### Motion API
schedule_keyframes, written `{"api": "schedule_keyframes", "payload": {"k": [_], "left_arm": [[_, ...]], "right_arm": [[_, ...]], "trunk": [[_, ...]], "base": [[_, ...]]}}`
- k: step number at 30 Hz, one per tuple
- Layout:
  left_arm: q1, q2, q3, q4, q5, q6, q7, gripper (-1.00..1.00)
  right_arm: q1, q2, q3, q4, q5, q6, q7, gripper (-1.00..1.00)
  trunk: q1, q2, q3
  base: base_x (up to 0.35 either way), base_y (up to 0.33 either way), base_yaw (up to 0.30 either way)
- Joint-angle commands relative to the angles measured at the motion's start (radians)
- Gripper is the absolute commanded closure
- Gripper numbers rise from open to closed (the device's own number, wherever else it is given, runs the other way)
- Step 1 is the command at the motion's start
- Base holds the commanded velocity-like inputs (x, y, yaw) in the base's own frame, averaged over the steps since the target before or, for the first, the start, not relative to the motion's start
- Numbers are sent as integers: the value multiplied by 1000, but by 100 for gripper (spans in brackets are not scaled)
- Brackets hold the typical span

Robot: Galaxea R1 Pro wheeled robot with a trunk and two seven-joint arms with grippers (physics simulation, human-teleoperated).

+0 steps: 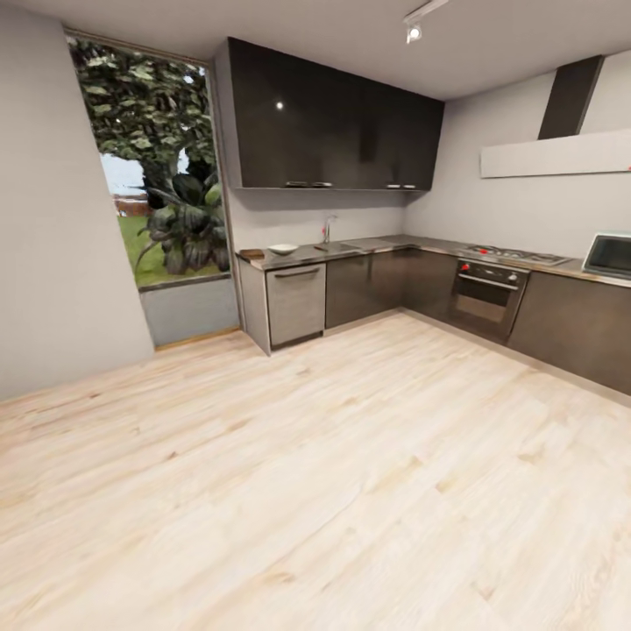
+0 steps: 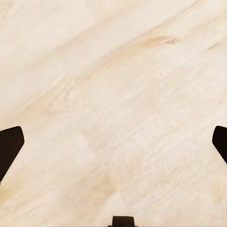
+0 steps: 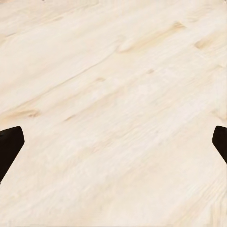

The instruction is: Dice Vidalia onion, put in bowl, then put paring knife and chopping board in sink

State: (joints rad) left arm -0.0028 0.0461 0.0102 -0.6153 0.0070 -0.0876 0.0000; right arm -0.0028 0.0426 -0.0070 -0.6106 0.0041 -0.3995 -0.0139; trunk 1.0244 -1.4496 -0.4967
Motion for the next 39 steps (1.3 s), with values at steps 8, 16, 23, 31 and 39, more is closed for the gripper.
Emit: {"api": "schedule_keyframes", "payload": {"k": [8, 16, 23, 31, 39], "left_arm": [[0, 0, 1, 7, 0, -3, 0, -100], [0, 0, 1, 9, -1, -3, 0, -100], [0, -1, 0, 9, -1, -3, 1, -100], [0, -2, 1, 9, -1, -3, 1, -100], [0, -2, 1, 9, -1, -3, 2, -100]], "right_arm": [[0, 0, -1, 0, 1, -3, -1, -100], [0, 0, -1, 0, 1, -2, -2, -100], [0, 0, -1, 0, 1, -3, -1, -100], [0, 0, -1, 0, 1, -3, -2, -100], [0, 0, -1, 0, 1, -2, -2, -100]], "trunk": [[1, 0, -1], [1, 0, -1], [1, 0, -1], [1, 0, -1], [1, 0, -1]], "base": [[345, 0, 0], [346, 0, 0], [346, 0, 0], [345, 0, 0], [346, 0, 0]]}}
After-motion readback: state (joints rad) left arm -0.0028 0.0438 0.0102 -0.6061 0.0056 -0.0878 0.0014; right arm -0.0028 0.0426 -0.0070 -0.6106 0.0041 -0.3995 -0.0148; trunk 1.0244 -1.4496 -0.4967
